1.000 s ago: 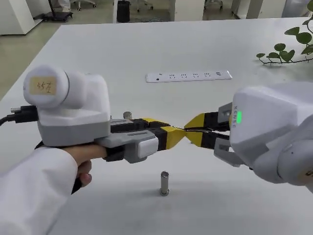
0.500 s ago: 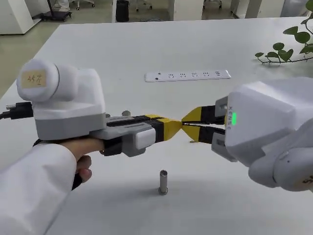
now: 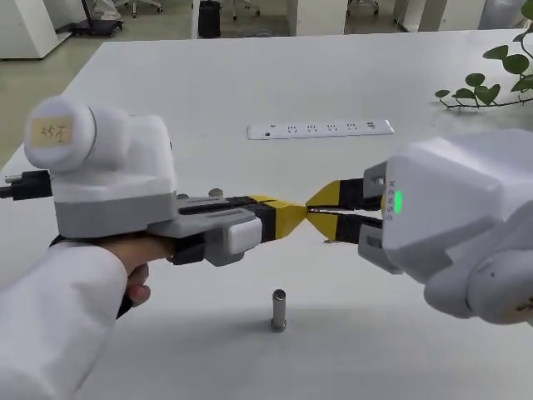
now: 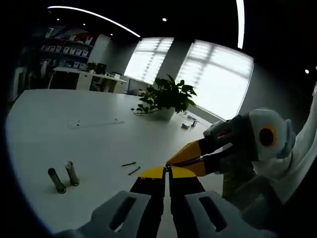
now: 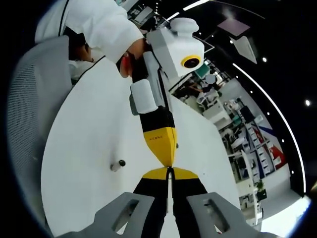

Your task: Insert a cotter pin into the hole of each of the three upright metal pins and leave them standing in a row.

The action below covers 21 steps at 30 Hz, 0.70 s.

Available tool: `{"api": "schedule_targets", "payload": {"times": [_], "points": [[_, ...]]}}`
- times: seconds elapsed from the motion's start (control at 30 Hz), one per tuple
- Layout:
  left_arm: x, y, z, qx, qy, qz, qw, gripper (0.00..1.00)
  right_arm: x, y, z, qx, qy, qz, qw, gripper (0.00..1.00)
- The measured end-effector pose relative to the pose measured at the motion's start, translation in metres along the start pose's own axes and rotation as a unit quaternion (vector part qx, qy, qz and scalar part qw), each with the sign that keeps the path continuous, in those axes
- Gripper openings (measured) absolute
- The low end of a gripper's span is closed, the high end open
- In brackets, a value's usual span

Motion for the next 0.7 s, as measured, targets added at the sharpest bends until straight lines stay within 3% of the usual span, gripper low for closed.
{"api": "schedule_targets", "payload": {"times": [0.3,0.7], "points": [[-0.0005,0.0000,0.0001,0.001,-0.003,0.002,1.0000,0.00,0.0003,0.0017,0.0006,-0.003,0.032,0.005,0.9995,0.00],[-0.0014,0.0010,-0.0012,0.005,-0.007,0.007,0.9999,0.00,0.0008,0.0018,-0.0014,-0.009,0.011,0.012,0.9998,0.00]]}}
Point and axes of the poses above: the centre of the closed fingertips' face, and the gripper's own axes: y roughly backward along the fingers, x roughly to its left, z roughly out of its top, the point moved 5 cm from there along y, roughly backward along the fingers, and after that the axes turned 7 degrees about -x, right-handed, at the moved point
